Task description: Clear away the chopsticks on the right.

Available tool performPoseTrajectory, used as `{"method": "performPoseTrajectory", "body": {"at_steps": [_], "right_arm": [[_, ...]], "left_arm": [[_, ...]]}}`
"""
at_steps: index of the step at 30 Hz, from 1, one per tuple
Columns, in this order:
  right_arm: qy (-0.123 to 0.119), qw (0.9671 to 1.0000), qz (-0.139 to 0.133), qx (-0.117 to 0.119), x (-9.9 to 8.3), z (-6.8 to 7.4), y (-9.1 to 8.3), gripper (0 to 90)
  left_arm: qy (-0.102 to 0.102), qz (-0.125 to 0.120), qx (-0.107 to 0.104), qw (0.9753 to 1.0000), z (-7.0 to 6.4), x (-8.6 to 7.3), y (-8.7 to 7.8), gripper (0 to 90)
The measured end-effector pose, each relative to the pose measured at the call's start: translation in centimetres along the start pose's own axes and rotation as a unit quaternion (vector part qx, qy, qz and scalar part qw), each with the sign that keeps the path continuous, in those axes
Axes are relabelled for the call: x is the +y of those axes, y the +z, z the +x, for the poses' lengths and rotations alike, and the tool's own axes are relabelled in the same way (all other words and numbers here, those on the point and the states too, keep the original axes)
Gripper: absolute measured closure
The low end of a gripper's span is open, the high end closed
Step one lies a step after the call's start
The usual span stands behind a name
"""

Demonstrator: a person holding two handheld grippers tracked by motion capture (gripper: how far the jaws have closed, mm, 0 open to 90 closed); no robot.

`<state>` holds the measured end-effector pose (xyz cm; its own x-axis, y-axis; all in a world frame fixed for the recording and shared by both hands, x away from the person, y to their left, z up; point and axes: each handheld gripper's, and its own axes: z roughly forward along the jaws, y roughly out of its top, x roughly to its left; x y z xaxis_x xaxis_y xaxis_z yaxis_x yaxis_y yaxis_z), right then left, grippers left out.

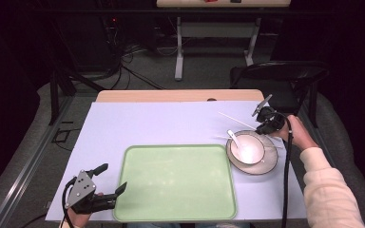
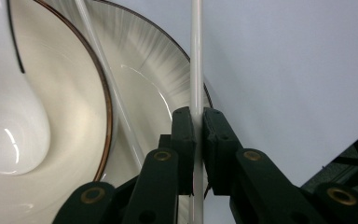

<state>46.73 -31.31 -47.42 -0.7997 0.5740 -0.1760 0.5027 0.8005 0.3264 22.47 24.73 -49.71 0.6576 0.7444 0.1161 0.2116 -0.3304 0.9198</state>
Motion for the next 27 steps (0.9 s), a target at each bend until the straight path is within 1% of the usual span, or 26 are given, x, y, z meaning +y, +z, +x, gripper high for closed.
{"method": "performPoseTrajectory", "body": {"at_steps": [1,3,5,6,8,9,10,11,13,14,17,21,24,27], "right_arm": [[0.003,1.0,-0.001,-0.007,0.0,0.2,-0.6,83.4],[0.006,0.9999,-0.004,-0.009,0.0,0.5,-1.2,83.4],[0.017,0.9997,-0.011,-0.016,0.1,0.6,-1.9,83.4],[0.029,0.9994,-0.012,-0.017,0.1,0.8,-2.3,83.4],[0.029,0.9991,-0.02,-0.022,0.1,0.8,-3.1,83.4],[0.029,0.9991,-0.02,-0.022,0.1,0.8,-3.1,83.4],[0.042,0.9985,-0.023,-0.027,0.2,1.2,-3.8,83.5],[0.043,0.9983,-0.027,-0.027,0.3,1.3,-4.2,83.5],[0.054,0.9977,-0.033,-0.027,0.4,1.7,-4.9,83.5],[0.061,0.9973,-0.034,-0.024,0.4,2.0,-5.2,83.5],[0.07,0.9963,-0.038,-0.032,0.7,3.0,-6.2,83.5],[0.087,0.9947,-0.044,-0.033,0.9,4.3,-7.3,83.6],[0.097,0.9935,-0.046,-0.038,0.8,5.2,-8.0,83.5],[0.112,0.9919,-0.045,-0.04,0.7,6.1,-8.4,83.6]], "left_arm": [[0.002,0.001,0.0,1.0,0.0,0.0,0.0,15.6],[0.001,0.001,0.0,1.0,0.0,0.0,0.0,15.6],[0.002,0.001,0.0,1.0,0.0,0.0,0.0,15.6],[0.002,0.001,0.0,1.0,0.0,0.0,0.0,15.6],[0.0,0.0,0.0,1.0,0.0,0.0,0.0,15.6],[0.0,0.0,0.0,1.0,0.0,0.0,0.0,15.6],[0.001,0.001,0.0,1.0,0.0,0.0,0.0,15.6],[0.001,0.001,0.0,1.0,0.0,0.0,0.0,15.6],[0.0,0.0,0.0,1.0,0.0,0.0,0.0,15.5],[0.001,0.0,0.0,1.0,0.0,0.0,0.0,15.6],[0.001,0.0,0.0,1.0,0.0,0.0,0.0,15.6],[0.001,0.0,0.0,1.0,0.0,0.0,0.0,15.6],[0.001,0.0,0.0,1.0,0.0,0.0,0.0,15.5],[0.002,0.0,0.0,1.0,0.0,0.0,0.0,15.6]]}}
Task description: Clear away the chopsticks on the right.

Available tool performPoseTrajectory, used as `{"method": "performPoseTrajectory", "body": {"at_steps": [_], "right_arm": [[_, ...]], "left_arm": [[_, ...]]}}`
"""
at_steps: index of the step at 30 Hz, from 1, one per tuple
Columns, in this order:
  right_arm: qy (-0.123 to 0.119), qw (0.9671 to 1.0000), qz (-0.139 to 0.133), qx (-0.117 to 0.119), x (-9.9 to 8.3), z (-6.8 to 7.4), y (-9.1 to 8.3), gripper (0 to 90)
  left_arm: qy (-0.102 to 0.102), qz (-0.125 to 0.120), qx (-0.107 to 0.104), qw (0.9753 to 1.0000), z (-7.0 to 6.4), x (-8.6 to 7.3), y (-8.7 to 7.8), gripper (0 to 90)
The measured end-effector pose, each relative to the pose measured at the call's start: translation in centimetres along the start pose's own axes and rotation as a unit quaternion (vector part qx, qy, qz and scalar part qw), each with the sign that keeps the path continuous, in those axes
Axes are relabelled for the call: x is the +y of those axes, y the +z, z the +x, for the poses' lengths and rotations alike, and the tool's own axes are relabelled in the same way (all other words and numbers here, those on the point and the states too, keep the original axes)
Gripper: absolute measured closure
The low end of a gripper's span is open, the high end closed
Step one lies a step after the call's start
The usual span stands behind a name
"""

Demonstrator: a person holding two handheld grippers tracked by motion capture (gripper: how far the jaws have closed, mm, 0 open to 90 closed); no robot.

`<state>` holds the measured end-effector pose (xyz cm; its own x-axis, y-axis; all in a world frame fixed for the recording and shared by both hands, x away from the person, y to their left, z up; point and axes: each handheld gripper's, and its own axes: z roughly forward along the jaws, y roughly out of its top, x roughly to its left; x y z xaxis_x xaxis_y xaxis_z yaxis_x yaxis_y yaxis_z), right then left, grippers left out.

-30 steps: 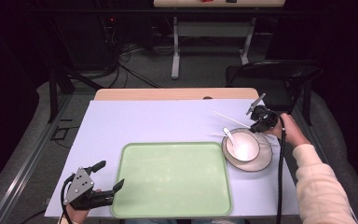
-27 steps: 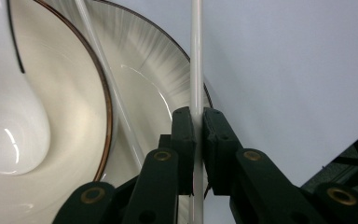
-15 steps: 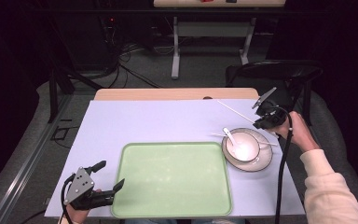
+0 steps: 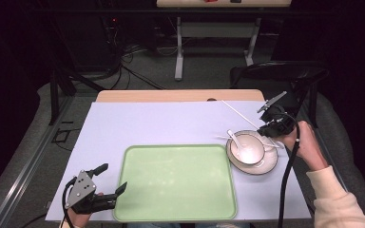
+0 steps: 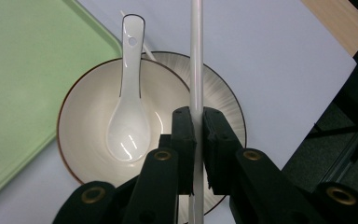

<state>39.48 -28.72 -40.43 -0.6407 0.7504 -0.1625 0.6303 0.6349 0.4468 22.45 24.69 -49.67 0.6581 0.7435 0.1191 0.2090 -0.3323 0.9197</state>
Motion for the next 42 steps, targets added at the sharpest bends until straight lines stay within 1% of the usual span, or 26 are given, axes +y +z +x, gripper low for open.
{"method": "performPoseTrajectory", "body": {"at_steps": [3,4,5,7,9,10,11,14,18,19,20,21,22,24,25,26,27,28,29,32,34,38,39,42], "right_arm": [[0.015,0.9999,-0.002,0.002,-0.3,0.6,-0.5,83.5],[0.024,0.9997,0.001,0.004,-0.4,0.8,-0.6,83.5],[0.027,0.9996,0.002,0.001,-0.5,1.0,-0.7,83.5],[0.036,0.9993,0.001,0.005,-0.7,1.4,-1.0,83.5],[0.036,0.9994,-0.001,0.005,-0.9,1.9,-1.2,83.5],[0.036,0.9994,-0.001,0.005,-0.9,1.9,-1.2,83.5],[0.036,0.9993,-0.002,0.007,-1.0,2.6,-1.3,83.5],[0.036,0.9992,-0.008,0.013,-1.3,3.7,-1.2,83.5],[0.027,0.9992,-0.025,0.015,-1.5,5.2,-1.1,83.5],[0.026,0.9992,-0.025,0.015,-1.6,5.6,-1.0,83.5],[0.026,0.9992,-0.025,0.015,-1.6,5.6,-1.0,83.5],[0.022,0.9993,-0.025,0.016,-1.7,6.3,-0.8,83.5],[0.022,0.9993,-0.025,0.017,-1.8,6.5,-0.7,83.5],[0.023,0.9993,-0.025,0.018,-2.0,7.0,-0.5,83.6],[0.023,0.9993,-0.025,0.018,-2.0,7.0,-0.5,83.6],[0.025,0.9992,-0.022,0.024,-2.3,7.4,-0.2,83.5],[0.025,0.9992,-0.022,0.024,-2.3,7.4,-0.2,83.5],[0.027,0.9991,-0.022,0.024,-2.4,7.5,-0.1,83.6],[0.034,0.9988,-0.021,0.03,-2.6,7.9,0.0,83.5],[0.031,0.9989,-0.019,0.028,-2.7,8.2,0.1,83.6],[0.031,0.9988,-0.024,0.031,-2.8,8.8,-0.1,83.6],[0.031,0.9986,-0.025,0.034,-3.3,9.4,-0.2,83.6],[0.034,0.9984,-0.028,0.037,-3.5,9.6,-0.1,83.6],[0.031,0.9984,-0.021,0.042,-3.8,10.3,0.3,83.6]], "left_arm": [[0.0,0.001,0.0,1.0,0.0,0.0,0.0,15.6],[0.001,0.001,0.0,1.0,0.0,0.0,0.0,15.6],[-0.001,0.001,0.0,1.0,0.0,0.0,0.1,15.6],[-0.001,0.001,0.0,1.0,0.0,0.0,0.1,15.6],[0.002,0.001,0.0,1.0,0.0,0.0,0.1,15.6],[0.002,0.001,0.0,1.0,0.0,0.0,0.1,15.6],[0.001,0.001,0.0,1.0,0.0,0.0,0.0,15.6],[0.001,0.001,0.0,1.0,0.0,0.0,0.0,15.6],[0.002,-0.001,0.0,1.0,0.0,0.0,0.0,15.6],[0.0,-0.001,0.0,1.0,0.0,0.0,0.0,15.6],[0.0,-0.001,0.0,1.0,0.0,0.0,0.0,15.6],[0.001,0.0,0.0,1.0,0.0,0.0,0.0,15.6],[0.001,0.0,-0.002,1.0,0.0,0.0,0.1,15.6],[0.001,0.0,-0.002,1.0,0.0,0.0,0.0,15.6],[0.001,0.0,-0.002,1.0,0.0,0.0,0.0,15.6],[0.001,0.0,-0.002,1.0,0.0,0.0,0.1,15.6],[0.0,0.0,-0.002,1.0,0.0,0.0,0.1,15.6],[-0.001,0.0,-0.001,1.0,0.0,0.0,0.1,15.6],[0.002,0.001,-0.002,1.0,0.0,0.0,0.1,15.6],[0.001,0.0,-0.002,1.0,0.0,0.0,0.1,15.6],[0.001,0.0,-0.002,1.0,0.0,0.0,0.0,15.5],[0.001,-0.002,0.0,1.0,0.0,0.0,-0.1,15.6],[0.001,-0.002,-0.001,1.0,0.1,0.0,-0.1,15.6],[0.001,-0.001,-0.001,1.0,0.1,0.0,-0.1,15.6]]}}
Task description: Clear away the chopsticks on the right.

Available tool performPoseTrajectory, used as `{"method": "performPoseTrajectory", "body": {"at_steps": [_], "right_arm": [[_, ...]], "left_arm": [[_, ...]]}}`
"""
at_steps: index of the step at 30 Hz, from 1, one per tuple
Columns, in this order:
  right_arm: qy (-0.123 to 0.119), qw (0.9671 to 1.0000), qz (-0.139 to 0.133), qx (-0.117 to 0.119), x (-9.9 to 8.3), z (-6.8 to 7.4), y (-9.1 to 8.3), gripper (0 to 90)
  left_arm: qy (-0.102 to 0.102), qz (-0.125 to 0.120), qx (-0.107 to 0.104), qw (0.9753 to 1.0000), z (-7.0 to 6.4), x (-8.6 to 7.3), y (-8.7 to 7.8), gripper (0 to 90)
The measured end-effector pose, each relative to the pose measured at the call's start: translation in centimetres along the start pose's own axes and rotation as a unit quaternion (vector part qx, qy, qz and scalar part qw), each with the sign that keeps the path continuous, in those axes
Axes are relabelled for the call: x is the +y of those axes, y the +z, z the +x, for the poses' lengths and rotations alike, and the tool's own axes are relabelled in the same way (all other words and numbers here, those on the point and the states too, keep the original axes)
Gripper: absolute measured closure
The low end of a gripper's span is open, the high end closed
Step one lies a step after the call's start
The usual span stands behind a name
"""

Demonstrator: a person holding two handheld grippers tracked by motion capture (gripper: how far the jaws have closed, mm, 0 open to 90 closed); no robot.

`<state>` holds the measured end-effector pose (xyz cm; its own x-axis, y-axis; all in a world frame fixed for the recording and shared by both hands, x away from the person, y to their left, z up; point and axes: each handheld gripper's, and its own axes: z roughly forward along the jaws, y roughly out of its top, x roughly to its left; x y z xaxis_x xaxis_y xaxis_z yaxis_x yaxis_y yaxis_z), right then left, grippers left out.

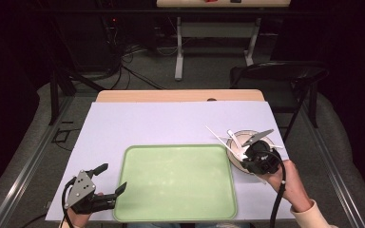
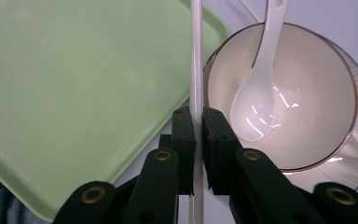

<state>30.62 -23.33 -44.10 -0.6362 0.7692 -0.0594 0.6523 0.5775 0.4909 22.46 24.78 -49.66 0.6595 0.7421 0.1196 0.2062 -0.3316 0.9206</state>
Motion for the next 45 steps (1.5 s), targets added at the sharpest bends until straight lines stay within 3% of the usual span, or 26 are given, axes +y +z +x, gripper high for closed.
{"method": "performPoseTrajectory", "body": {"at_steps": [8,17,25,31,32,33,45], "right_arm": [[0.001,0.9998,0.016,0.014,-0.7,1.5,1.1,83.6],[0.038,0.9987,0.027,0.021,-1.3,2.5,2.7,83.6],[0.045,0.997,0.06,0.022,-1.3,3.8,5.1,83.6],[0.045,0.997,0.06,0.022,-1.3,3.8,5.1,83.6],[0.053,0.9951,0.08,0.024,-1.0,4.3,6.9,83.5],[0.055,0.995,0.079,0.023,-0.9,4.3,7.0,83.5],[0.042,0.9941,0.093,0.035,0.5,5.9,9.1,83.5]], "left_arm": [[0.0,0.0,-0.001,1.0,-0.1,0.0,0.1,15.6],[0.002,0.001,0.0,1.0,-0.1,0.0,0.1,15.6],[0.002,0.001,0.0,1.0,-0.1,0.0,0.1,15.6],[0.002,0.001,0.0,1.0,-0.1,0.0,0.1,15.6],[0.003,0.002,-0.001,1.0,-0.1,0.0,0.1,15.6],[0.003,0.002,-0.001,1.0,-0.1,0.0,0.1,15.6],[0.005,0.002,-0.002,1.0,-0.2,0.1,0.2,15.6]]}}
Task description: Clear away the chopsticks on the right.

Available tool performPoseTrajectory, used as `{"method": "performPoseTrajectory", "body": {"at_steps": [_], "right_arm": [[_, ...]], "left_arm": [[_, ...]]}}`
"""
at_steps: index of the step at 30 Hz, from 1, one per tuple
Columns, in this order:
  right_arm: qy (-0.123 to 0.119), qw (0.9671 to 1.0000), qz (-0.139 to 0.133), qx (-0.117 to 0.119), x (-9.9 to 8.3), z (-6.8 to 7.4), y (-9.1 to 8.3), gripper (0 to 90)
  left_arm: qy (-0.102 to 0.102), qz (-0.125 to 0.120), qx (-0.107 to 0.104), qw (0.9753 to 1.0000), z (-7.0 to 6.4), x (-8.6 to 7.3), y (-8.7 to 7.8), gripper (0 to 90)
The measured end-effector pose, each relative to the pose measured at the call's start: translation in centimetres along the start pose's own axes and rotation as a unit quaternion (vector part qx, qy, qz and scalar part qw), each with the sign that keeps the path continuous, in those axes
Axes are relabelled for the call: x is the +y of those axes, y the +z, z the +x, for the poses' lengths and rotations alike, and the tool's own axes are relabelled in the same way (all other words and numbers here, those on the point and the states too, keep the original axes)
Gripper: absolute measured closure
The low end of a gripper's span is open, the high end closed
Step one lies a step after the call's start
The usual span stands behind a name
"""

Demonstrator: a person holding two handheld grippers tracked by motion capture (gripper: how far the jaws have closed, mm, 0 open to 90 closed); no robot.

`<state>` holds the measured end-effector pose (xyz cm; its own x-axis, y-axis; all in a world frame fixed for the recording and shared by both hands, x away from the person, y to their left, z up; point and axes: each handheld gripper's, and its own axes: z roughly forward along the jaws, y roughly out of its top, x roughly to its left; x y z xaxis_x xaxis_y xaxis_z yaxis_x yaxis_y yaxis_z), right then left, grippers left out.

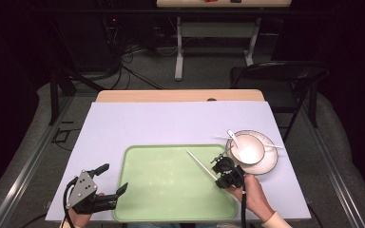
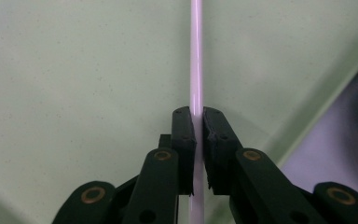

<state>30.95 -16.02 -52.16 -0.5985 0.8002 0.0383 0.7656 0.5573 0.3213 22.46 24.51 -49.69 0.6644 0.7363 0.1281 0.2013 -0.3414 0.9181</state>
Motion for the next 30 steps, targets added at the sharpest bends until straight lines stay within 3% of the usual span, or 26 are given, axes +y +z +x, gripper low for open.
{"method": "performPoseTrajectory", "body": {"at_steps": [10,13,16,20,27,30], "right_arm": [[-0.012,0.9999,0.004,0.002,0.2,0.7,0.5,83.0],[-0.019,0.9998,0.003,0.002,0.1,0.7,0.4,77.7],[-0.032,0.9995,-0.003,0.0,0.0,0.6,0.1,67.7],[-0.054,0.9983,-0.021,0.003,-0.3,0.4,-0.7,47.9],[-0.098,0.9928,-0.069,-0.006,-1.4,-0.9,-3.7,18.1],[-0.107,0.9909,-0.081,-0.009,-1.6,-1.5,-4.5,13.9]], "left_arm": [[-0.001,-0.001,0.0,1.0,0.0,0.0,0.0,15.6],[-0.001,-0.001,-0.001,1.0,0.0,0.0,0.0,15.6],[-0.002,-0.001,-0.001,1.0,0.0,0.0,0.0,15.6],[-0.002,0.0,-0.002,1.0,0.1,0.0,0.0,15.6],[-0.001,0.0,-0.002,1.0,0.1,0.0,-0.1,15.6],[-0.002,0.001,-0.001,1.0,0.1,0.0,0.0,15.6]]}}
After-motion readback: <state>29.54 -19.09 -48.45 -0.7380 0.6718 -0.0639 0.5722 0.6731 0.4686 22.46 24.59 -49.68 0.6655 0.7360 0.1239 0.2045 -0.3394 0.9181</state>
